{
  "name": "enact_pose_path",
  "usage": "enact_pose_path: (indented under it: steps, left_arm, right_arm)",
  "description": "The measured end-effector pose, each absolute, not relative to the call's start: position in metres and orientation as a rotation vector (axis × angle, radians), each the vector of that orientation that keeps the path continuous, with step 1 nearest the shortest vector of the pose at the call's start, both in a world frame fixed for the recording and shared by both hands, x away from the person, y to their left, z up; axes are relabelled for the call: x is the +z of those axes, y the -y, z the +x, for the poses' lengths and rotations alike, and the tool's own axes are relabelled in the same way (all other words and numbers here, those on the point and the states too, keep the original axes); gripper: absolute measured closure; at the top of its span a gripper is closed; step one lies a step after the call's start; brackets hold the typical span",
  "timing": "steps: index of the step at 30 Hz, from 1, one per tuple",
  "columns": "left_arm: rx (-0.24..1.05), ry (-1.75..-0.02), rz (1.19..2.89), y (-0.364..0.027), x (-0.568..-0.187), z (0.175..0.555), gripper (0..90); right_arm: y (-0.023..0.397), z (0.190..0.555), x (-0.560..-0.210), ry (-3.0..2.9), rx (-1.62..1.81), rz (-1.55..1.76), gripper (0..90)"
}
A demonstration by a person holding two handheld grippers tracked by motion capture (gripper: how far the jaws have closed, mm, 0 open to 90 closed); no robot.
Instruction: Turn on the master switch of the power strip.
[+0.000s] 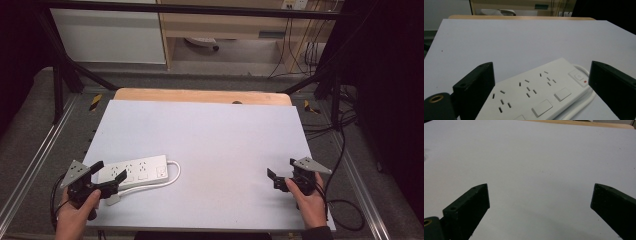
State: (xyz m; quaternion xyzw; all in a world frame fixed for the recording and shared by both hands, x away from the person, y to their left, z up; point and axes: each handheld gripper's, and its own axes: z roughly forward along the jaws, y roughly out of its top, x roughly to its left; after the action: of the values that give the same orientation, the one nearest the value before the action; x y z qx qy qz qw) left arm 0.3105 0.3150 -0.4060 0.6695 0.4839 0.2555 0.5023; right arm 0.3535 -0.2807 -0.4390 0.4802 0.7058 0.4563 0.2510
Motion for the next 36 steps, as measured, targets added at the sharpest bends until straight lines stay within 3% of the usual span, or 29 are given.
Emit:
enact_pose_path:
  steps: [36]
  left_arm:
    - [0.598, -1.043, 1.58, -0.278, -0.374, 0.328, 7.0]
  right_arm:
    - [0.284, 0.354, -0.437, -1.899, 1.273, 1.306, 2.8]
